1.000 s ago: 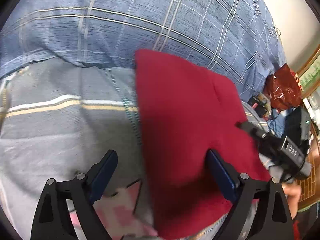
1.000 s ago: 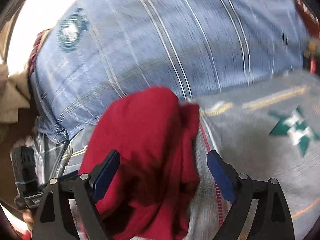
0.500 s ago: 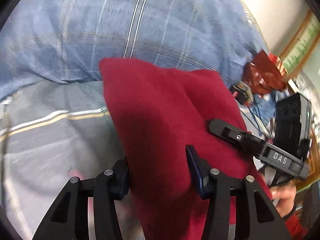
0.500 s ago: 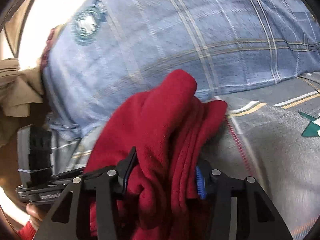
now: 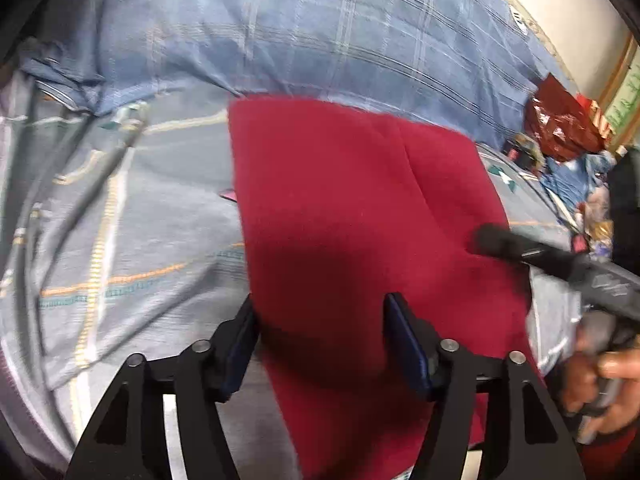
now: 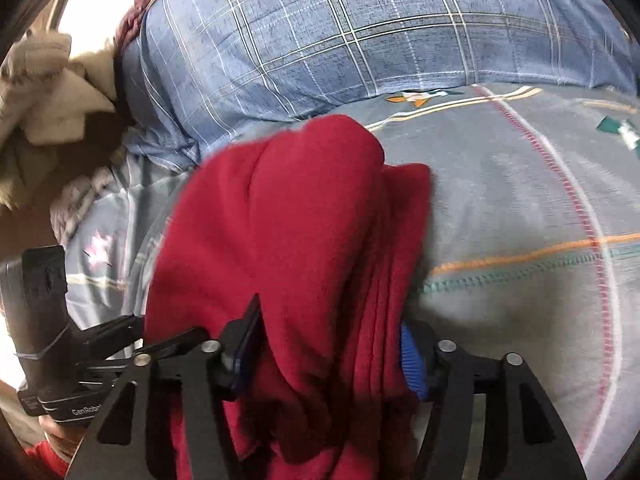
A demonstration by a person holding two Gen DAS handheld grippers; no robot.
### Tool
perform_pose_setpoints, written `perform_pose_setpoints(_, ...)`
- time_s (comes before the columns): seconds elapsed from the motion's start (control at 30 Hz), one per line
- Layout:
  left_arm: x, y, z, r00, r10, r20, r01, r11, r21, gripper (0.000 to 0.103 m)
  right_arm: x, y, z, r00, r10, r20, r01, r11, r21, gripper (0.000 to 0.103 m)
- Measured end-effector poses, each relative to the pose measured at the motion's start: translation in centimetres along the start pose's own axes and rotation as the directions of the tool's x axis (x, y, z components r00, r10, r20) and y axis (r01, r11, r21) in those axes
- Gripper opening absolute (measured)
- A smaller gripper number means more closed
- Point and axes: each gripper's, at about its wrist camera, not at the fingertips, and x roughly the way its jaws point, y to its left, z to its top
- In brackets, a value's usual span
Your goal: Fold small clothes
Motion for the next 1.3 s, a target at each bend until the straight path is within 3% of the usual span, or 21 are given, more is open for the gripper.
perform_pose_setpoints(0.17, -2.8, -0.5, -0.1, 0.986, 0.112, 0.120, -0.115, 0.993, 0.019, 0.077, -4.8, 2.1, 0.4, 0.995, -0.031, 0.091, 0.038, 0.996, -0.079, 0.064)
perform_pose_setpoints(0.37, -2.9, -1.5, -1.6, 0.967, 0.213, 0.142, -0.219, 0.975, 0.029, 0.078, -3.6, 6.5, -1.2, 0.997, -0.024, 0.071, 0.042, 0.965, -0.257, 0.059)
perform_pose_setpoints(0.43, -3.1, -1.6, -2.1, 0.964, 0.219, 0.152, -0.225, 0.974, 0.022, 0.078, -1.7, 6.6, -1.9, 0.995, -0.087, 0.051, 0.097, 0.955, -0.280, 0.054)
perform_pose_setpoints(0.53, -3.9, -1.7, -2.3, 0.960, 0.226, 0.164, -0.230, 0.973, 0.010, 0.078, 1.2, 6.0, -3.1, 0.964, -0.260, 0.052, 0.262, 0.909, -0.324, 0.047)
perform_pose_setpoints(0.6, -4.5, -2.0, -2.4, 0.954, 0.243, 0.176, -0.249, 0.968, 0.012, 0.078, 1.2, 5.9, -3.4, 0.963, -0.259, 0.071, 0.268, 0.912, -0.311, 0.047)
perform_pose_setpoints(0.8, -5.9, -3.0, -3.2, 0.938, 0.262, 0.227, -0.277, 0.960, 0.034, 0.078, -1.1, 5.8, -3.2, 0.984, -0.169, 0.059, 0.178, 0.956, -0.231, 0.051)
perform_pose_setpoints(0.87, -6.4, -3.2, -3.4, 0.939, 0.252, 0.235, -0.266, 0.964, 0.027, 0.078, -2.4, 5.6, -3.3, 0.985, -0.152, 0.083, 0.166, 0.965, -0.205, 0.059)
perform_pose_setpoints(0.97, -7.0, -3.3, -3.6, 0.946, 0.228, 0.232, -0.241, 0.970, 0.029, 0.078, -3.7, 5.8, -3.5, 0.980, -0.154, 0.125, 0.174, 0.969, -0.176, 0.076)
perform_pose_setpoints(1.13, -8.5, -3.7, -4.0, 0.935, 0.235, 0.264, -0.250, 0.968, 0.024, 0.078, -4.6, 5.5, -3.2, 0.976, -0.161, 0.146, 0.175, 0.981, -0.089, 0.082)
perform_pose_setpoints(1.3, -9.7, -3.6, -4.7, 0.928, 0.231, 0.291, -0.245, 0.969, 0.011, 0.078, -4.9, 6.3, -3.0, 0.960, -0.226, 0.163, 0.244, 0.965, -0.098, 0.084)
